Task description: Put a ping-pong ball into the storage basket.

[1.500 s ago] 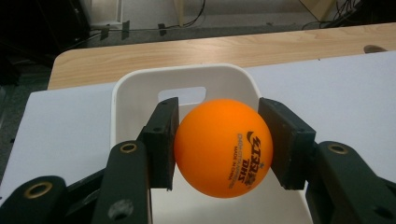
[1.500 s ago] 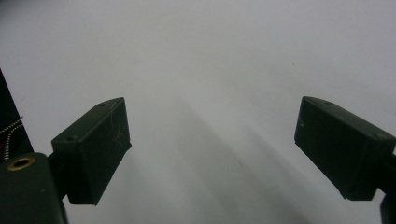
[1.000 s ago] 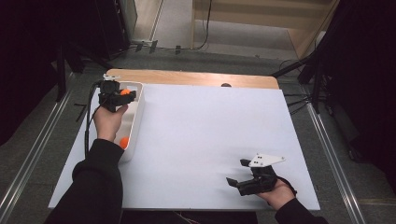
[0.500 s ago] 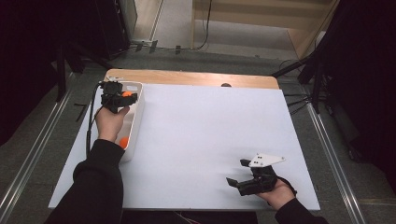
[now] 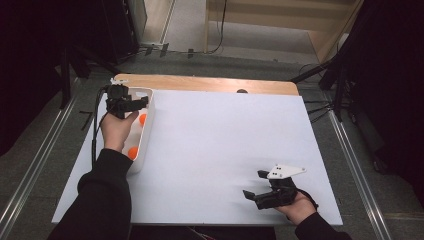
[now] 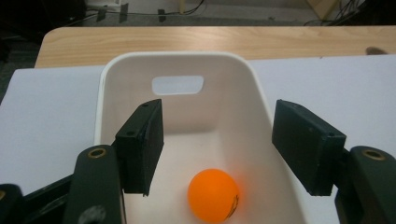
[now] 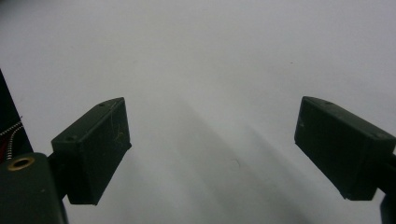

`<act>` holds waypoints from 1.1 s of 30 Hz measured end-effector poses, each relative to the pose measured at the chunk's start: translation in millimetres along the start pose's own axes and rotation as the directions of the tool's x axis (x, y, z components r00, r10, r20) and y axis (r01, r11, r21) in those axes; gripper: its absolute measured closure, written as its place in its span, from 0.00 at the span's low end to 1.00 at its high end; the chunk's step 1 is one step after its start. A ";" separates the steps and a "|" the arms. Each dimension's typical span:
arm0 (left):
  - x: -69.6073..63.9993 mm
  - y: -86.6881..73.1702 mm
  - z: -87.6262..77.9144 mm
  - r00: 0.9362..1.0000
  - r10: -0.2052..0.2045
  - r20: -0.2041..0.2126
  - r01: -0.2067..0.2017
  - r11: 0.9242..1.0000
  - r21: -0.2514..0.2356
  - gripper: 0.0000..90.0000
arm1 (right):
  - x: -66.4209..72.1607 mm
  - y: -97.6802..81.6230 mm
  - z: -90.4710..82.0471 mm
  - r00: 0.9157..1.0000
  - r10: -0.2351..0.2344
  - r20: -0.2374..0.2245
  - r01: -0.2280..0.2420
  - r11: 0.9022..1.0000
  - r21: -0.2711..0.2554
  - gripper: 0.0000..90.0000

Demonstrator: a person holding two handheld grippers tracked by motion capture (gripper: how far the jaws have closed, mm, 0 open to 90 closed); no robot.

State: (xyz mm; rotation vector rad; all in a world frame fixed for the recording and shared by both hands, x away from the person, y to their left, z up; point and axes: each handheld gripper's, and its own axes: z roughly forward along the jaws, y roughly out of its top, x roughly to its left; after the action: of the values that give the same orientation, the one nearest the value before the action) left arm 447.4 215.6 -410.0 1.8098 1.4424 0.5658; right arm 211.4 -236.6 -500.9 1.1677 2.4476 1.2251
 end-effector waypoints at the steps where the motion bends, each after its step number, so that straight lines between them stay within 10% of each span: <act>1: -1.0 1.7 -1.8 1.000 0.001 0.010 -0.001 1.000 -0.003 0.38 | -0.3 -0.3 0.0 1.000 0.002 0.003 -0.002 1.000 -0.003 0.10; 18: -23.7 9.3 -18.8 0.986 0.089 0.142 -0.091 0.996 0.007 0.35 | -2.2 -2.6 -2.6 1.000 0.011 0.002 -0.011 1.000 -0.006 0.10; 33: -48.4 -6.7 -21.5 0.951 0.143 0.273 -0.158 0.987 0.035 0.35 | 4.4 -3.1 -5.5 1.000 -0.015 0.008 0.015 1.000 -0.003 0.10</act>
State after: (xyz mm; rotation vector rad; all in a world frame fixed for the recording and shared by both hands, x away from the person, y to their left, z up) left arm 414.4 175.8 -396.5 1.9682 1.1542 0.3383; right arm 204.2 -237.9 -498.9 1.1490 2.4437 1.2166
